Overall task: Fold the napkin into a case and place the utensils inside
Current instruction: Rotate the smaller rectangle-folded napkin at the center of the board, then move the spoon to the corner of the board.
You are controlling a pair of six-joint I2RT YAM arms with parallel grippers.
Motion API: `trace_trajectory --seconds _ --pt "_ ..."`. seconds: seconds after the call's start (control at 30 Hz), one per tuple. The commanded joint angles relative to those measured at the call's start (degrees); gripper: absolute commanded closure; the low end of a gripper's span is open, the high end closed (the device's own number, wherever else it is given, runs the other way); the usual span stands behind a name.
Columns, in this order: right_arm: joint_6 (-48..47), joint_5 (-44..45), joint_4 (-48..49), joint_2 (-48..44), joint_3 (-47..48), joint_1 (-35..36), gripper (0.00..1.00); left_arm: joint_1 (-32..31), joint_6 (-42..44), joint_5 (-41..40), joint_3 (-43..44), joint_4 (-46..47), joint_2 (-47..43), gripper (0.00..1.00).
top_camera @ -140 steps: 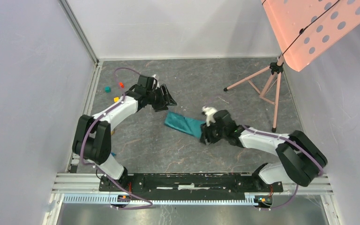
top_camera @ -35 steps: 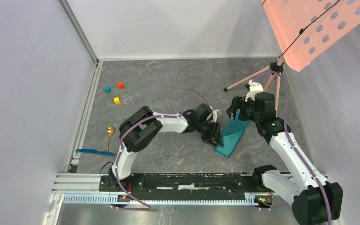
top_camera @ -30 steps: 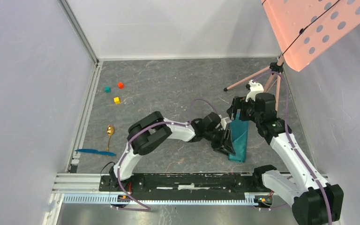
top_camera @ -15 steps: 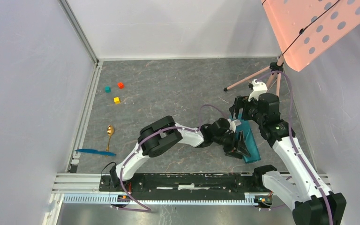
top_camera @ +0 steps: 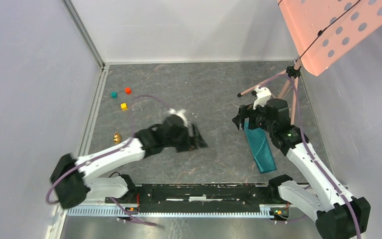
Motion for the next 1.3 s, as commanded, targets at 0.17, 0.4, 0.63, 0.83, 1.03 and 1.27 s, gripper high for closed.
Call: trace_trajectory --seconds 0.17,0.4,0.63,0.83,1.03,1.27 --pt "-3.5 1.0 3.5 1.8 -0.7 13.0 0.12 32.9 -9.4 -32.0 -1.3 -45.9 -26.6 0.01" --pt "-3.6 2.3 3.4 2.8 0.1 17.1 0.11 68.9 9.0 -24.7 2.5 -46.4 -20.6 0.0" --pt "-3.2 1.6 3.3 2.7 0.1 17.1 0.11 70.8 28.0 -29.5 2.8 -35.1 -9.3 0.0" --pt "-3.5 1.1 3.1 2.4 1.0 17.2 0.11 71.4 32.7 -21.7 5.3 -34.9 3.9 0.0" --pt "-4.1 2.3 3.1 0.9 0.8 18.0 0.11 72.8 37.1 -14.5 5.2 -32.3 9.2 0.0" --pt "-5.5 5.8 2.4 0.4 0.9 20.2 0.1 74.7 38.3 -7.4 6.3 -30.4 18.7 0.03"
